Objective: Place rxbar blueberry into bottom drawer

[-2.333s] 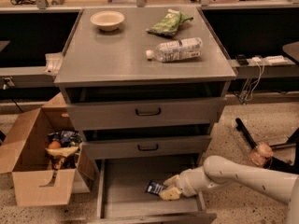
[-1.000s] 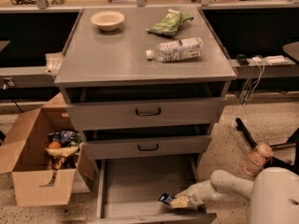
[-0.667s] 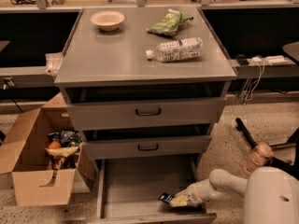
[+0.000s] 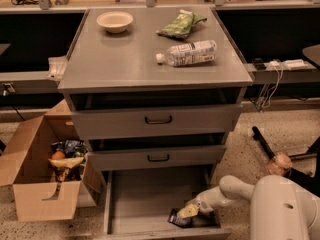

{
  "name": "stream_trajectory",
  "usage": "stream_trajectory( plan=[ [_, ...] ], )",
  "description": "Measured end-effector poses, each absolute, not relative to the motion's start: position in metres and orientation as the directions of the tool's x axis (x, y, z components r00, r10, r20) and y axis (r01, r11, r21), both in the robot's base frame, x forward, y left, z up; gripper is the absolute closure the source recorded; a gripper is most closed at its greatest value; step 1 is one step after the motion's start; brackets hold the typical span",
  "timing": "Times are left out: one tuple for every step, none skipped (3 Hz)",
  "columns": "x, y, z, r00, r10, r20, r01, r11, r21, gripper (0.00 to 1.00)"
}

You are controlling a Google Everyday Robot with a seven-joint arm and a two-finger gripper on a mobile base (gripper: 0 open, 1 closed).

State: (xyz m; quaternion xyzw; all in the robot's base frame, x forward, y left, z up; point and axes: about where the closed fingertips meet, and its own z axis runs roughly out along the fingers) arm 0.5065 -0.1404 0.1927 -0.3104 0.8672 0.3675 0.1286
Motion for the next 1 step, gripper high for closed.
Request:
stream_trajectory(
  plan=[
    [0.5129,-0.1393,0.2096,-0.746,-0.432,-0.506,-0.665,0.521,0.535,0.0]
  ],
)
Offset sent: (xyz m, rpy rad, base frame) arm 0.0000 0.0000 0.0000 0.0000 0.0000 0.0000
